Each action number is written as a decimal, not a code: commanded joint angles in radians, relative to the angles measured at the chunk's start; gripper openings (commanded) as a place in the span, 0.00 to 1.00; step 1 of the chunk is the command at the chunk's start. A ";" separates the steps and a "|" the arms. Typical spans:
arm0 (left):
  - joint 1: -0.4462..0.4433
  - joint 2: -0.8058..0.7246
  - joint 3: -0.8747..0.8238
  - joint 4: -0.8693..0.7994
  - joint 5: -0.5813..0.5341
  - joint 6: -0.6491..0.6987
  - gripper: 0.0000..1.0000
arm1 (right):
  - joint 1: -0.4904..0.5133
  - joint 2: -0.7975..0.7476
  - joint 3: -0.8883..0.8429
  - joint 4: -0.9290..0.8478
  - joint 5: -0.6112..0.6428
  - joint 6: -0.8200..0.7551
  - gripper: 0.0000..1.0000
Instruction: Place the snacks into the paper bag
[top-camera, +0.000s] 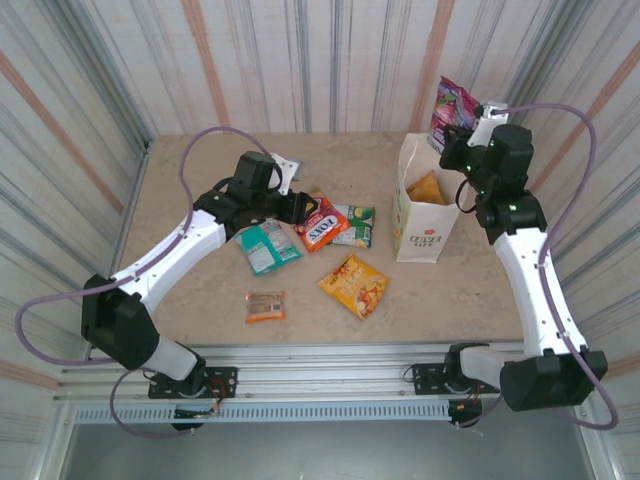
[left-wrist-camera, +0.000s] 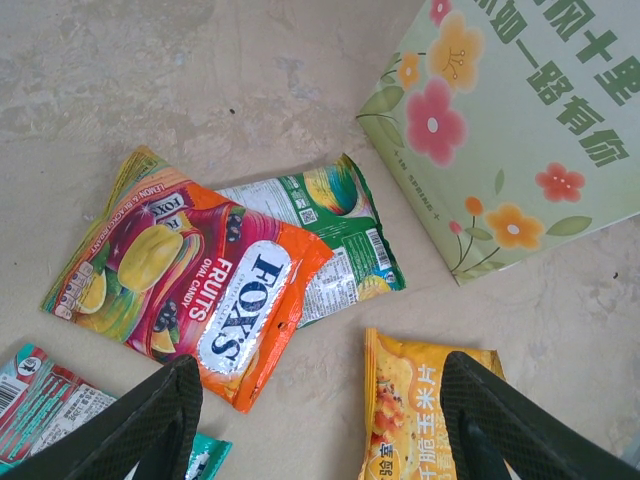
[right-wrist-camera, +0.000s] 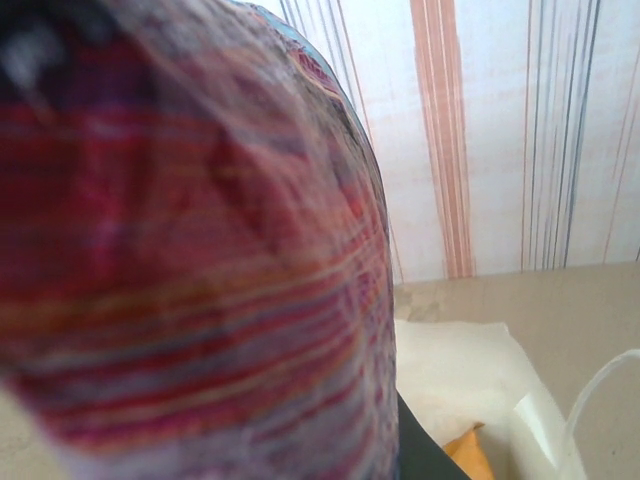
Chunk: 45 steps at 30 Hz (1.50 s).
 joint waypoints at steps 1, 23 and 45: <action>0.000 0.014 0.020 0.004 0.005 -0.012 0.67 | -0.005 0.023 -0.016 0.021 -0.029 0.038 0.09; 0.083 0.001 0.021 -0.085 0.073 -0.122 0.65 | 0.153 -0.038 0.075 -0.225 0.019 -0.043 0.50; 0.487 -0.182 -0.403 -0.034 0.272 -0.333 0.62 | 0.713 0.355 0.305 -0.444 0.047 -0.135 0.56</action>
